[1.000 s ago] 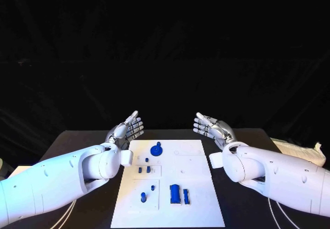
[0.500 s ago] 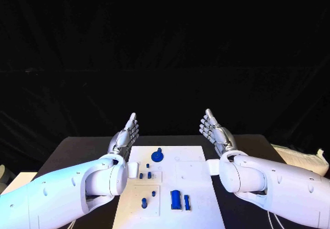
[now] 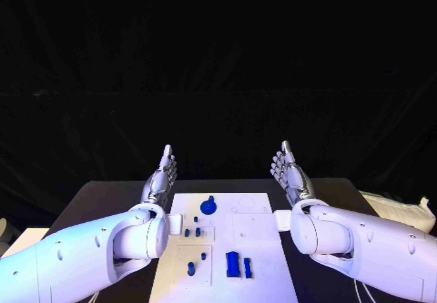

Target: Assemble the parts on the task board

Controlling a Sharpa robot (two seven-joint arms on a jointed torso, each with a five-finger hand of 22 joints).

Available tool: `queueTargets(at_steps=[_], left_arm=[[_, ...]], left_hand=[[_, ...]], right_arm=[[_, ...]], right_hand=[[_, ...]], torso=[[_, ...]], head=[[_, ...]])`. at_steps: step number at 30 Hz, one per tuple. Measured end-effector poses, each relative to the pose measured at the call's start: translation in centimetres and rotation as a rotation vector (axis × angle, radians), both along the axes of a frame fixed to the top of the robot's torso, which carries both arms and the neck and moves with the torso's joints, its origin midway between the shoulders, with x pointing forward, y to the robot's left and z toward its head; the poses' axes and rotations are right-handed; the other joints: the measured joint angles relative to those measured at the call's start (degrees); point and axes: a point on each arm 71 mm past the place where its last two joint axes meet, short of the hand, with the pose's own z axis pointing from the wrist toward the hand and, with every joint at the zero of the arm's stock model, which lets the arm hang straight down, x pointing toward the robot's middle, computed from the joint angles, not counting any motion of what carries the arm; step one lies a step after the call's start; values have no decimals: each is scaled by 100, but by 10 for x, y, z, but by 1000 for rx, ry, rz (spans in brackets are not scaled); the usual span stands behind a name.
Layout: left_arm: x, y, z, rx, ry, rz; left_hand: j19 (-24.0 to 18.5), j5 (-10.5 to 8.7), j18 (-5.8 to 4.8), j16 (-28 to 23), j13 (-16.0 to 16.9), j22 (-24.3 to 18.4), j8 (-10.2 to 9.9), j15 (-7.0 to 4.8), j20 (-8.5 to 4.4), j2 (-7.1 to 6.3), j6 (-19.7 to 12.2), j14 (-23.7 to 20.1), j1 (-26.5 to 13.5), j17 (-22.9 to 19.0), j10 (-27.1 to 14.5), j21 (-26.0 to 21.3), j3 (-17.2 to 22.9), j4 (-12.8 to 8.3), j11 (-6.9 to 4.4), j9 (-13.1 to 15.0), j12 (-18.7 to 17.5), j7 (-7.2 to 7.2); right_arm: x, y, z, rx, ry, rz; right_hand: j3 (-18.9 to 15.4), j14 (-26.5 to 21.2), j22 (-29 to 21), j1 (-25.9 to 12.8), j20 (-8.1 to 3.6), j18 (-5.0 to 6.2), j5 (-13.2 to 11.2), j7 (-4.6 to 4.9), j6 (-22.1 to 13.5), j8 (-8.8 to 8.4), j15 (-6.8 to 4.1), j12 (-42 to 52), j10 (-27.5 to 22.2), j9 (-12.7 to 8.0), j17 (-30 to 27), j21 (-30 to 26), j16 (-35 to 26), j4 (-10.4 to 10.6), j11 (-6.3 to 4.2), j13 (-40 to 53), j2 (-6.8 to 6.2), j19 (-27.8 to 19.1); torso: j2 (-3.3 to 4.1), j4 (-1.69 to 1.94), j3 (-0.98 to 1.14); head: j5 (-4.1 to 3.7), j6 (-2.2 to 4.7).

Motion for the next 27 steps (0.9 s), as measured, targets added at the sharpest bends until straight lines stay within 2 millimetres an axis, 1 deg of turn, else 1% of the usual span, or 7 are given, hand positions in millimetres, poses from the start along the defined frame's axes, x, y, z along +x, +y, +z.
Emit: queueTargets(at_steps=[6, 8, 11, 14, 15, 17, 27], left_arm=[[0, 0, 0, 3, -3, 2], [0, 0, 0, 4, -4, 3], [0, 0, 0, 5, -5, 3], [0, 0, 0, 5, -6, 4], [0, 0, 0, 5, -6, 4], [0, 0, 0, 5, -6, 4], [0, 0, 0, 6, -7, 4]], left_hand=[[-132, 0, 1, 0, 1, -51, 0, 5, -12, -2, -190, -178, -259, 0, -204, 0, -54, -7, -1, 1, 0, 4], [-216, 0, 1, 0, 1, -55, 0, -4, -8, -10, -242, -232, -320, 0, -265, 0, -53, -7, 0, 1, 0, -3], [-394, 0, 2, 0, 1, -66, 0, 7, -6, 12, -311, -294, -404, 1, -329, 0, -54, -7, -1, 1, 0, 5], [-502, 0, 1, 0, 1, -68, 0, 2, -9, 4, -362, -425, -488, 1, -378, 0, -85, -8, -10, 2, 0, -4], [-627, 0, 2, 0, 1, -71, 1, 2, -10, -3, -650, -665, -606, 1, -606, 0, -85, -8, -1, 2, 0, 2], [-703, 0, 2, 0, 2, -76, 0, 2, -12, 0, -856, -831, -1025, 1, -896, 0, -85, -8, -6, 2, 0, -5], [-703, 0, 2, 0, 2, -77, 0, 3, -12, 1, -872, -833, -1170, 1, -921, 0, -85, -8, -1, -3, 0, -5]], right_arm=[[0, 0, 0, 0, 0, -3], [0, 0, 0, 0, 0, -4], [0, 0, 0, 0, 0, -4], [0, 0, 0, 0, 0, -5], [0, 0, 0, 0, 0, -5], [0, 0, 0, 0, 0, -5], [0, 0, 0, 0, 0, -6]], right_hand=[[-15, -239, 0, -268, -8, 2, 0, -3, -183, 0, -3, 0, -224, 1, -3, 0, 0, -16, 0, 1, -4, -223], [-16, -306, 1, -355, -3, -75, 0, -8, -240, 0, -3, 0, -291, 1, -3, 0, 0, -16, -6, 0, -5, -280], [-16, -883, 1, -770, -2, -87, 0, -2, -808, 0, 1, 0, -831, 2, -3, 0, 0, -16, -1, -2, -5, -820], [-16, -1061, 2, -1210, -5, -87, 0, -3, -877, 0, -2, 0, -1002, 0, -3, 0, 0, -16, -2, -4, -5, -990], [-16, -1061, 2, -1231, -5, -87, 1, -3, -877, 0, -1, 0, -1002, -1, -3, 0, 0, -16, -3, -4, -1, -990], [-16, -1061, 2, -1232, -5, -87, 1, -3, -877, 0, -1, 0, -1002, -3, -2, 0, 0, -16, -3, -4, -2, -990], [-15, -1061, -3, -1245, -5, -86, 1, -3, -877, 0, -1, 0, -1001, -3, -1, 0, 0, -16, -2, -3, -1, -990]], torso=[[0, 0, -1], [0, 0, -1], [0, 0, 0], [0, 0, -1], [0, 0, -1], [0, 0, -1], [0, 0, -1]], head=[[0, 1], [0, 1], [0, 1], [0, 1], [0, 1], [0, 1], [0, 1]])
